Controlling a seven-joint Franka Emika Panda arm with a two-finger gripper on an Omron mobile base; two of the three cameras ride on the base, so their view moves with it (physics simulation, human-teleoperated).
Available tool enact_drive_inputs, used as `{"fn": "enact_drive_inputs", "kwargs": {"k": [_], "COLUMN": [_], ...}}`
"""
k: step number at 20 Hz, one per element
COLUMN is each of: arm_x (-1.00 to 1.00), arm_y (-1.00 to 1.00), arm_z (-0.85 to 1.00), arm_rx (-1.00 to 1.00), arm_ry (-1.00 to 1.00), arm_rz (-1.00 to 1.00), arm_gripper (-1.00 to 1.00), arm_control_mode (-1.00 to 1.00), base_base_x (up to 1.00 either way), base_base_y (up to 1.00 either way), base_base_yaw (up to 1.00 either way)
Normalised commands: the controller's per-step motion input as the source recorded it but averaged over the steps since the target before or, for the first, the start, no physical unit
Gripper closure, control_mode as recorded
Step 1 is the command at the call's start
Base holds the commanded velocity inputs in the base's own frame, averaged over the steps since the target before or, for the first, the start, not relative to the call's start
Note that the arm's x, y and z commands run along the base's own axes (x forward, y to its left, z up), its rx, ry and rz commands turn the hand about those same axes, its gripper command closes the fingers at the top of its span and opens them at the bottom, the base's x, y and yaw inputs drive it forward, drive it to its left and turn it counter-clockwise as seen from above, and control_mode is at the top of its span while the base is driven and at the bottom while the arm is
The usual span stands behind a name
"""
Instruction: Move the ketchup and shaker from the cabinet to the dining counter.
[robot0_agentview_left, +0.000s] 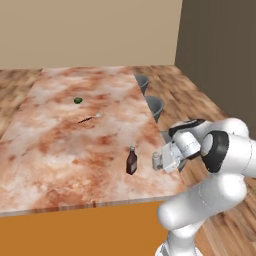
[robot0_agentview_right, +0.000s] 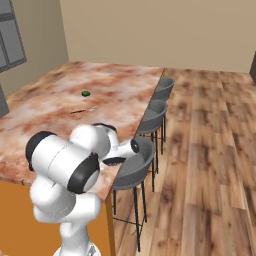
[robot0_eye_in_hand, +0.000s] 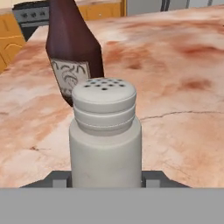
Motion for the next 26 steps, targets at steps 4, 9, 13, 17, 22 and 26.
{"fn": "enact_drive_inputs", "kwargs": {"k": [4,9,13,17,22,26], "arm_x": [0.26,0.21,0.23,0.29,0.36,0.35], "arm_y": [0.01,0.05,0.13,0.2,0.24,0.31], "arm_z": [-0.25,-0.22,-0.24,-0.24,-0.24,-0.27], "arm_rx": [-0.01,0.0,0.0,0.0,0.0,0.0], "arm_ry": [0.0,0.0,-0.06,-0.1,-0.07,-0.04], "arm_rz": [0.12,0.08,0.03,0.0,0.0,0.0], "arm_gripper": [1.0,1.0,1.0,1.0,1.0,1.0], "arm_control_mode": [-1.0,-1.0,-1.0,-1.0,-1.0,-1.0], "base_base_x": [0.0,0.0,0.0,0.0,0.0,0.0], "base_base_y": [0.0,0.0,0.0,0.0,0.0,0.0], "base_base_yaw": [0.0,0.0,0.0,0.0,0.0,0.0]}}
